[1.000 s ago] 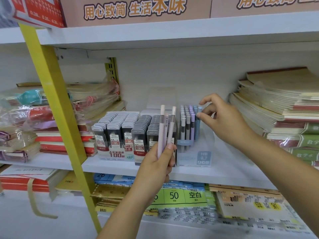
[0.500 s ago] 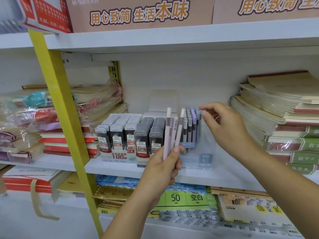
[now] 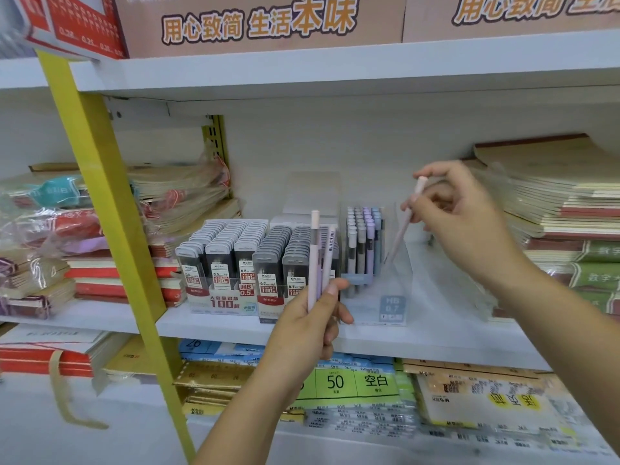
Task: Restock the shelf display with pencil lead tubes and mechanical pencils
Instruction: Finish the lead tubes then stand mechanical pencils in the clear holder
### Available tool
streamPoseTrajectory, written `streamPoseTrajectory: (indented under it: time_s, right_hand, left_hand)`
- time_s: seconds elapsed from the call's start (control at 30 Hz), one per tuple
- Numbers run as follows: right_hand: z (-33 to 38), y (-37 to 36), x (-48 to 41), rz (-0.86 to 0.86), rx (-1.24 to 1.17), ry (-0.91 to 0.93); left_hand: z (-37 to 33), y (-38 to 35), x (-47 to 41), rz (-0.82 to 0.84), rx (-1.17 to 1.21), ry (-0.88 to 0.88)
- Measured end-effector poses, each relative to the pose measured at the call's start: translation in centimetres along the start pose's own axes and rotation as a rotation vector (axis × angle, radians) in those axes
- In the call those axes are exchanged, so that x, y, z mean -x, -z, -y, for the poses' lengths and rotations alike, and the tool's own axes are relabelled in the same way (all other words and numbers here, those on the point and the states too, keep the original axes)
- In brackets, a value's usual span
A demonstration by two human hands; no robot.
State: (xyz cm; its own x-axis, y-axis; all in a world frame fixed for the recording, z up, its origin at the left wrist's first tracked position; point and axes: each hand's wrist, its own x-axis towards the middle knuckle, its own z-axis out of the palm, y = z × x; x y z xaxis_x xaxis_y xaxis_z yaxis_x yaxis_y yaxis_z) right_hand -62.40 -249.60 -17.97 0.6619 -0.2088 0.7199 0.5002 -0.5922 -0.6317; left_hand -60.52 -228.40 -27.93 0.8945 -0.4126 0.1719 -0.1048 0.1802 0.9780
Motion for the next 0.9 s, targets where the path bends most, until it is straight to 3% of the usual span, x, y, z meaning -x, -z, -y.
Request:
streamPoseTrajectory:
  time_s: [0.2,0.53,0.77,0.9]
  right_hand:
    - [-2.8,-1.0,0.2,0.111,0.386,0.089]
    - [-4.6,-1.6,-1.1,0.166,0.465,0.083]
    - [-5.0,-2.2,-1.8,0.154,0.491,0.071]
    - [-5.7,-2.4,-2.5,0.093,0.625,0.122]
  left_hand:
    - [0.3,-0.1,-0.2,0.0,-0.014,0.0]
    - [0.6,0.3,-0.6,-0.001,0.011,0.006]
    - [0.7,0.3,-0.6,0.003,0.01,-0.001]
    - [0.6,0.4,-0.6,0.011,0.021,0.002]
